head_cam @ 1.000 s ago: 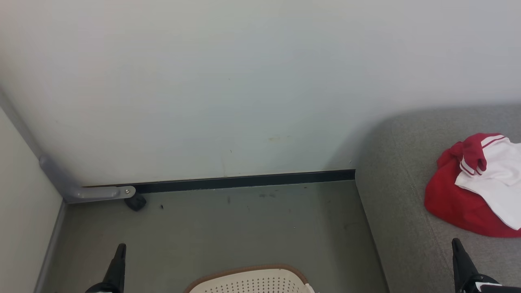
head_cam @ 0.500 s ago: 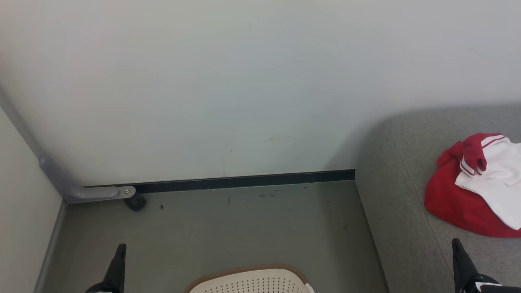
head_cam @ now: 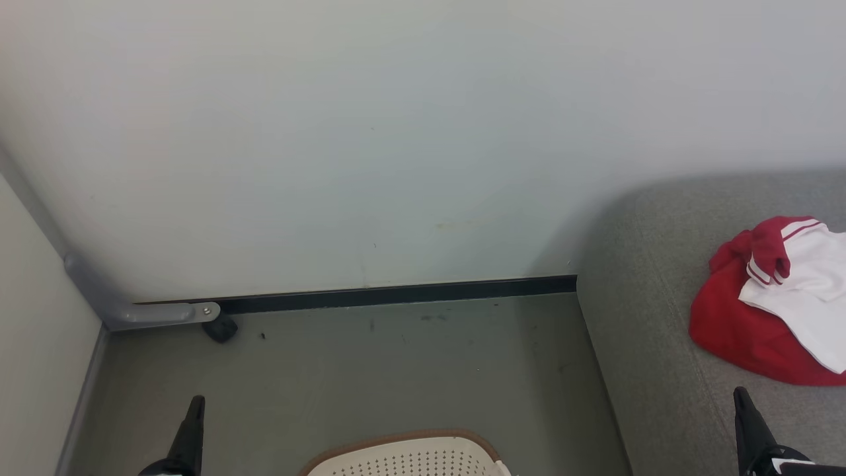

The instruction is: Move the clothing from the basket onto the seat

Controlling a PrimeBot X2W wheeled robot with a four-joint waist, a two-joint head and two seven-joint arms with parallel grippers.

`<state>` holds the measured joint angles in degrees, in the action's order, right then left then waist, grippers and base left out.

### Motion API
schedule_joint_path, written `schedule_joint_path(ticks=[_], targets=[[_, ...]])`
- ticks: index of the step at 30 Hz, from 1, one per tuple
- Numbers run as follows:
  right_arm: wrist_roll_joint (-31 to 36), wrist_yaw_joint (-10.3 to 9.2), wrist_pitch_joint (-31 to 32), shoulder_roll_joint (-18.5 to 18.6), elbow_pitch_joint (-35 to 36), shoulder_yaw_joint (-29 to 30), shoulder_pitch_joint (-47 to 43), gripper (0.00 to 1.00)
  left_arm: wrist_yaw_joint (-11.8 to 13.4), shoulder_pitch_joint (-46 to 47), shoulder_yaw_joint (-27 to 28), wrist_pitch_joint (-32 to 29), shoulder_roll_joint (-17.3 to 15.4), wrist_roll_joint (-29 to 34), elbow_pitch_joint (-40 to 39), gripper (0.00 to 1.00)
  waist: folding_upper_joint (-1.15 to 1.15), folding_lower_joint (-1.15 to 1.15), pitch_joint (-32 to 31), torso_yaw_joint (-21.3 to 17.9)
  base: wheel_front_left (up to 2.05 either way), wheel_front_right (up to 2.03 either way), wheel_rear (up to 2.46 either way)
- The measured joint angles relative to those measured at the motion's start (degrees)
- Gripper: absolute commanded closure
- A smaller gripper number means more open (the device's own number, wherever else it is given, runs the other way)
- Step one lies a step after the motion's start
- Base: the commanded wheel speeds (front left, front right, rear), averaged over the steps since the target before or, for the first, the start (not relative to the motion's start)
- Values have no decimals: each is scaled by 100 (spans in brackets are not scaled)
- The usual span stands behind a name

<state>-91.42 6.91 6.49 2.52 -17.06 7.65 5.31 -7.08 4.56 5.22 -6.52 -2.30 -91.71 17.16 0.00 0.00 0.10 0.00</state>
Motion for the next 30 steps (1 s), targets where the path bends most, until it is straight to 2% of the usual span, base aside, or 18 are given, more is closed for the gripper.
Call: schedule_joint_path(ticks=[30], targets=[[0, 0, 0, 0, 2, -1, 0, 100, 0, 0, -1, 0, 1, 0, -2, 100, 0, 0, 0, 0, 0, 0, 0]])
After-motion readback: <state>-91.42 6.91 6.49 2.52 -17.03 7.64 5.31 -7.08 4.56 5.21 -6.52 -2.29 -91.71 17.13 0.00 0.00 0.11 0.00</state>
